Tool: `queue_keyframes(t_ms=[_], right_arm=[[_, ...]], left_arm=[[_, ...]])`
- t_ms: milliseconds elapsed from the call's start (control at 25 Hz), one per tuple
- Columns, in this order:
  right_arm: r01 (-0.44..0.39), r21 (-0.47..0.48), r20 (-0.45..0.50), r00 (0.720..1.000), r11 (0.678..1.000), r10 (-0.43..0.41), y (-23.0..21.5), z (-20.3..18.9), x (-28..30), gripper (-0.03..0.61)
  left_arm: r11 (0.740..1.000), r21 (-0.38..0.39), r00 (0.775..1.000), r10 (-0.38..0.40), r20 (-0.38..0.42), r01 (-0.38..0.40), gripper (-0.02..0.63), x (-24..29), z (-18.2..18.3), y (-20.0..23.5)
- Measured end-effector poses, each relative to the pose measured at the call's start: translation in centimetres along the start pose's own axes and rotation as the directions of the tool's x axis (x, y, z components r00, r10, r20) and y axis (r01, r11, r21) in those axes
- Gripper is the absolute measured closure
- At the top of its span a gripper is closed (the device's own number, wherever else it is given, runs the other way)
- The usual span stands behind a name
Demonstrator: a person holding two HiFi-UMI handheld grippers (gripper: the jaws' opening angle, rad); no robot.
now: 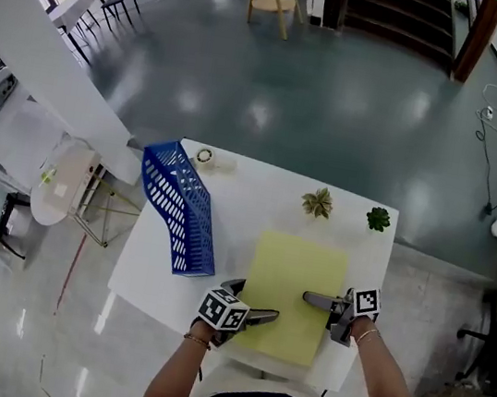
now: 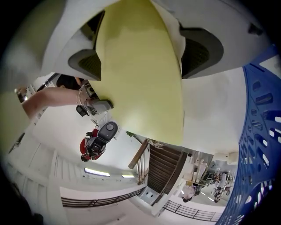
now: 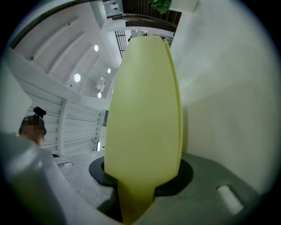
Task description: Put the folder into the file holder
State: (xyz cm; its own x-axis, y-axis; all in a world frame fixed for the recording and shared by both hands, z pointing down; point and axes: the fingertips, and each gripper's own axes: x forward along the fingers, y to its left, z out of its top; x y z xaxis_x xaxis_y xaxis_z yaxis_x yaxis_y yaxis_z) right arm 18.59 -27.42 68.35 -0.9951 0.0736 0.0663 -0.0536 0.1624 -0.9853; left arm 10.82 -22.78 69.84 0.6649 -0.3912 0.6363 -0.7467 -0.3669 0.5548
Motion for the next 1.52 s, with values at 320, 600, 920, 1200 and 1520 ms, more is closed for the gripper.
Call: queue_keyframes(t_ms=[320,600,920,1200,1520], right_arm=[[-0.053,-0.018,0.029,0.998,0.998,0.053,1.9,0.2,-0.3,0.422],[-0.114,-0.178,0.135,0.981,0.977,0.139,6.6,-0.2,-0.9,0.422],[-0.083,-0.362,0.235,0.956,0.928,0.177,13.1,-0.1,4.7,0.423],[0.027,-0.451,0.415,0.891,0.892,0.183,17.8,0.2,8.2,0.423],[0.319,-0.519,0.609,0.789,0.793,0.081,23.8,0.0,10.7,0.425]], left_arm=[[0.995,0.016,0.993,-0.102,0.057,0.101,0.054,-1.7,1.2,-1.6],[0.96,0.134,0.953,-0.265,0.147,0.246,0.054,-6.8,4.5,-5.2],[0.887,0.331,0.896,-0.398,0.196,0.322,0.055,-17.0,6.7,-4.1],[0.842,0.403,0.815,-0.493,0.305,0.359,0.07,-25.9,9.6,-1.5],[0.864,0.478,0.851,-0.366,0.376,0.16,0.368,-31.5,9.6,5.6]])
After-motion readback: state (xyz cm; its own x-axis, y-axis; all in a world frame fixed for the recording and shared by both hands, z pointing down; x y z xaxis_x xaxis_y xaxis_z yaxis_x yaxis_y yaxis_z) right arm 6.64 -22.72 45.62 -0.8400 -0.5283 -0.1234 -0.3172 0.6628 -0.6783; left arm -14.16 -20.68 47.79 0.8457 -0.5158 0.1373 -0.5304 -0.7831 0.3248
